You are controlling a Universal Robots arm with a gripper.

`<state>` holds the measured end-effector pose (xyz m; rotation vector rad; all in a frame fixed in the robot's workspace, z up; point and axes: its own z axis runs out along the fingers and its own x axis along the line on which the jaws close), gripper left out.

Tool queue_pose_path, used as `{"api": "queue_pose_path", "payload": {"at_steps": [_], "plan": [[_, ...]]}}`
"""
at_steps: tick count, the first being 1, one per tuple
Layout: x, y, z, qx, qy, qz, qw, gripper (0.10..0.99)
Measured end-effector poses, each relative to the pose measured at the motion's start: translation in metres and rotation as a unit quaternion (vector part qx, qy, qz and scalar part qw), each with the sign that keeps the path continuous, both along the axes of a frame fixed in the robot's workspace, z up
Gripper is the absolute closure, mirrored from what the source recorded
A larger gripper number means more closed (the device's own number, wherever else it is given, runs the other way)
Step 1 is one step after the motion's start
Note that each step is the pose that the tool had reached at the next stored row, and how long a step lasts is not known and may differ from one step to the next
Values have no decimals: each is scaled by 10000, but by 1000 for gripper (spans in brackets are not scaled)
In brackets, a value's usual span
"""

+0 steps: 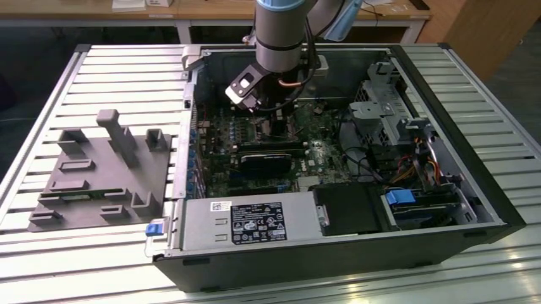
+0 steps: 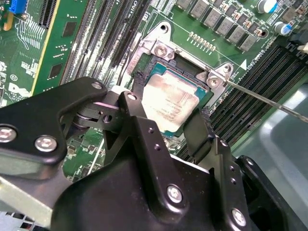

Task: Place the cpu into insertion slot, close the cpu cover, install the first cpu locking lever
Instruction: 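Place the cpu into insertion slot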

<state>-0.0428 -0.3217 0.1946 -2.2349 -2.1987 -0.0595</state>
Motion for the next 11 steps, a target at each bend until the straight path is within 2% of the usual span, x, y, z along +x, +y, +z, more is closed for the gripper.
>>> {"api": "queue_pose_path", "payload": {"at_steps": [9, 10, 11], "plan": [[0, 0, 22, -1, 0, 0, 10000, 482], [0, 0, 23, -2, 1, 0, 10000, 498], [0, 0, 22, -1, 0, 0, 10000, 565]]}}
